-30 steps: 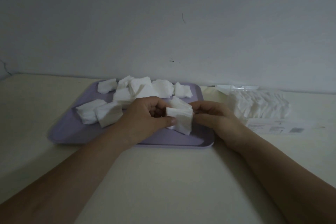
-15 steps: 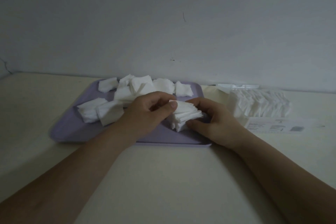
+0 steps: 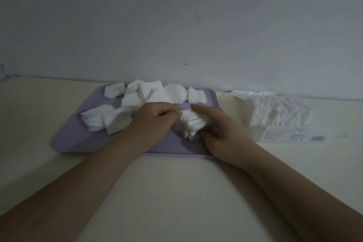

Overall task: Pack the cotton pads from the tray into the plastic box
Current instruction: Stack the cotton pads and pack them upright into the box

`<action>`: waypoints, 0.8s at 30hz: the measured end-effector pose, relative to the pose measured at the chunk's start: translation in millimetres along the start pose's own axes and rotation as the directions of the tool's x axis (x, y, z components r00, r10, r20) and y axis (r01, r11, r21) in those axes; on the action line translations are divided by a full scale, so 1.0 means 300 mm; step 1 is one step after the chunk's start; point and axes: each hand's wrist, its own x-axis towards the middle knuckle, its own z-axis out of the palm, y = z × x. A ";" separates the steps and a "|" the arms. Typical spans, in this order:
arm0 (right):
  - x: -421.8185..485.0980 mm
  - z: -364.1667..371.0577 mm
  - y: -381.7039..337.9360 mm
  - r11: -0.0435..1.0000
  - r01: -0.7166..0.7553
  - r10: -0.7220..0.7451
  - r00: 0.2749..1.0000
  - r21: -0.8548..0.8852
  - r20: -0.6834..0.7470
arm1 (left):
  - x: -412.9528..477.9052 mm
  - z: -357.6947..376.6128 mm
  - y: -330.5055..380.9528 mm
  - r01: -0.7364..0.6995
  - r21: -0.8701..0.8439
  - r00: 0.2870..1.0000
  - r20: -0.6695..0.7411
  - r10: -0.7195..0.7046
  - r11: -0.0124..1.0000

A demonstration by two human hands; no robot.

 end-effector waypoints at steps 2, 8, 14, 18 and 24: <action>-0.002 -0.002 0.000 1.000 -0.021 0.021 1.000 0.018 -0.007 | 0.001 0.001 0.002 0.013 0.014 1.000 0.003 -0.013 1.000; 0.000 -0.002 -0.025 0.998 -0.022 0.018 0.998 0.055 0.068 | -0.007 0.010 -0.007 -0.091 0.049 0.986 0.144 0.083 0.995; 0.000 -0.001 -0.040 0.996 -0.067 0.064 0.997 0.062 0.043 | -0.027 0.012 0.010 -0.172 0.057 0.951 0.270 0.151 0.983; 0.002 -0.014 -0.056 0.991 -0.084 0.085 0.996 0.104 -0.010 | -0.027 0.029 -0.003 -0.226 0.169 0.966 0.166 0.198 0.959; 0.022 -0.051 -0.065 0.825 -0.263 0.274 0.960 0.499 0.052 | -0.029 0.001 0.024 -0.032 -0.052 0.988 0.152 0.040 0.998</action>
